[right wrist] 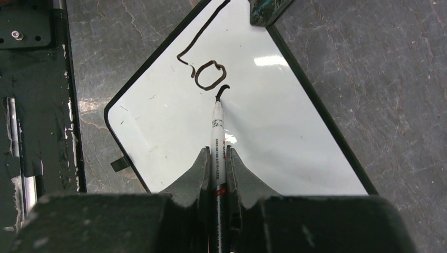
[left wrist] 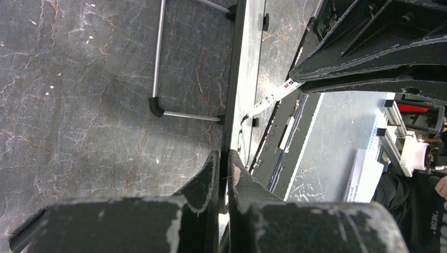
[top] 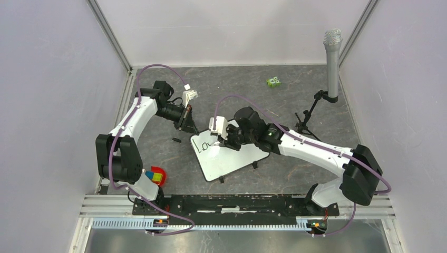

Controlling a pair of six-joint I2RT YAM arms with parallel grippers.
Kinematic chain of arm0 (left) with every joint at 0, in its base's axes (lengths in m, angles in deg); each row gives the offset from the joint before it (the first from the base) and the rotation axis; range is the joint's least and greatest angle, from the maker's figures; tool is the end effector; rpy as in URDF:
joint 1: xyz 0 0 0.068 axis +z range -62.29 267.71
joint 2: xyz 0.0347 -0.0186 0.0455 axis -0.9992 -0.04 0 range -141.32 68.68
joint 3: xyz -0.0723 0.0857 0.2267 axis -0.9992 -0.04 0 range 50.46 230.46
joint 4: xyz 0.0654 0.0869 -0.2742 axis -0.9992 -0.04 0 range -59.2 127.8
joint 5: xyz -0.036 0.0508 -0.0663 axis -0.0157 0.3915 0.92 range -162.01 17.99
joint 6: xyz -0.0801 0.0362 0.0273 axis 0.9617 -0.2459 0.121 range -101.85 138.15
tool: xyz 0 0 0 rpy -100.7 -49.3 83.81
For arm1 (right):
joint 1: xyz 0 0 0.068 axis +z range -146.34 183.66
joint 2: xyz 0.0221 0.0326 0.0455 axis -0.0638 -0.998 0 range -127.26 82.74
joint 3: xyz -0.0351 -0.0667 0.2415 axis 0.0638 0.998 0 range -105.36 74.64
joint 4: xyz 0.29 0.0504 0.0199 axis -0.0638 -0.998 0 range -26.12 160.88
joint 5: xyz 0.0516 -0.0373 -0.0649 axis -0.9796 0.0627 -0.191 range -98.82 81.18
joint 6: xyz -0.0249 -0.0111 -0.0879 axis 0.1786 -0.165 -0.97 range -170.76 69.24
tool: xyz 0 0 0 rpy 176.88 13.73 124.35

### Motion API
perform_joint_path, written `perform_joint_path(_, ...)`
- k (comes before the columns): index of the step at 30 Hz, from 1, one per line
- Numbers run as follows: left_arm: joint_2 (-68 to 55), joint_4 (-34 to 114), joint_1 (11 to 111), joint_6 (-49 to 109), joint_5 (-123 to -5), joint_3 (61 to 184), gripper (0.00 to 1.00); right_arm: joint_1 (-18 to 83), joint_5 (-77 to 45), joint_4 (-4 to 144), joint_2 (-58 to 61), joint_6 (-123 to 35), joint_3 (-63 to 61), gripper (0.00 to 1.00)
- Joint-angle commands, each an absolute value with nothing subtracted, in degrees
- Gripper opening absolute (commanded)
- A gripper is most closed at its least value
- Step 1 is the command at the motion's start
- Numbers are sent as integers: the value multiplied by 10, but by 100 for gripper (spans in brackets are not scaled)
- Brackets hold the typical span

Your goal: Write a sentence on the whiteboard

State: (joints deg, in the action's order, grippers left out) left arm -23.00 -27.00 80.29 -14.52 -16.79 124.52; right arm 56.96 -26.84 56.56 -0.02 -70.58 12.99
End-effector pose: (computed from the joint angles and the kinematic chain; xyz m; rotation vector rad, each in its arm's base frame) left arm 0.3170 -0.1097 0.2089 0.9490 2.3452 -1.2537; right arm 0.2167 0.3335 0.2215 -1.4731 1.6807 0.6693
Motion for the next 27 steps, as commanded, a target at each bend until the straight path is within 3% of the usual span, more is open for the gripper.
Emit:
perform_joint_path(1,-221,-286,792,-163,-186,1240,2,565,-250,566,20,-713,154,0)
perform_joint_path(27,-226,-286,790,-163,-189,1241,2,534,-272,550,10,-719,95,0)
